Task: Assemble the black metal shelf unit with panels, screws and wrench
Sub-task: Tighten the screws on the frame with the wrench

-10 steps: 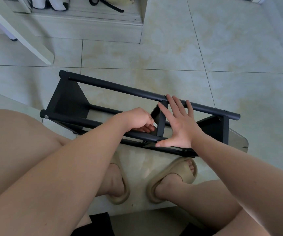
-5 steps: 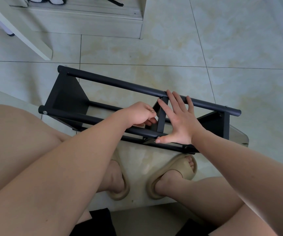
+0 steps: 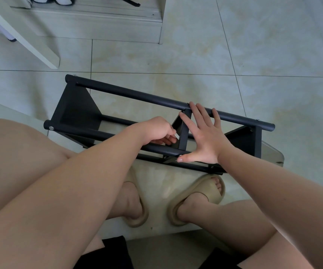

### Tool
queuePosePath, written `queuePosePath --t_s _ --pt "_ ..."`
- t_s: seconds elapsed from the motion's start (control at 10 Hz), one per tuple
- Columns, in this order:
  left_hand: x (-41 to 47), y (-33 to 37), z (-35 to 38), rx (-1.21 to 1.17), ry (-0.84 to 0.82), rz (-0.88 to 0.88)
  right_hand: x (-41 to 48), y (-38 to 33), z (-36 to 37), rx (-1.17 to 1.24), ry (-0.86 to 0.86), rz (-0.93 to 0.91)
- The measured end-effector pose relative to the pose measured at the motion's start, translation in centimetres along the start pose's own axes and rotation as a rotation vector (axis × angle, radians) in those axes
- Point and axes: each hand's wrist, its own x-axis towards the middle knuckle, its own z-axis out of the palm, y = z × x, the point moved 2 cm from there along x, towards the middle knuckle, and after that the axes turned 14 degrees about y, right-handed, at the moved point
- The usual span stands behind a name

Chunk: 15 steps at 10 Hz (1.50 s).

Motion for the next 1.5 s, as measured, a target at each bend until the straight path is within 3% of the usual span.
queuePosePath --t_s 1.0,1.5 --pt "0.1 -0.1 -0.7 0.524 -0.150 0.273 0.0 0.0 -0.1 -0.002 0.003 0.005" --pt "-0.2 0.9 -1.2 0.476 -0.006 0.300 0.0 0.0 -0.1 0.003 0.004 0.006"
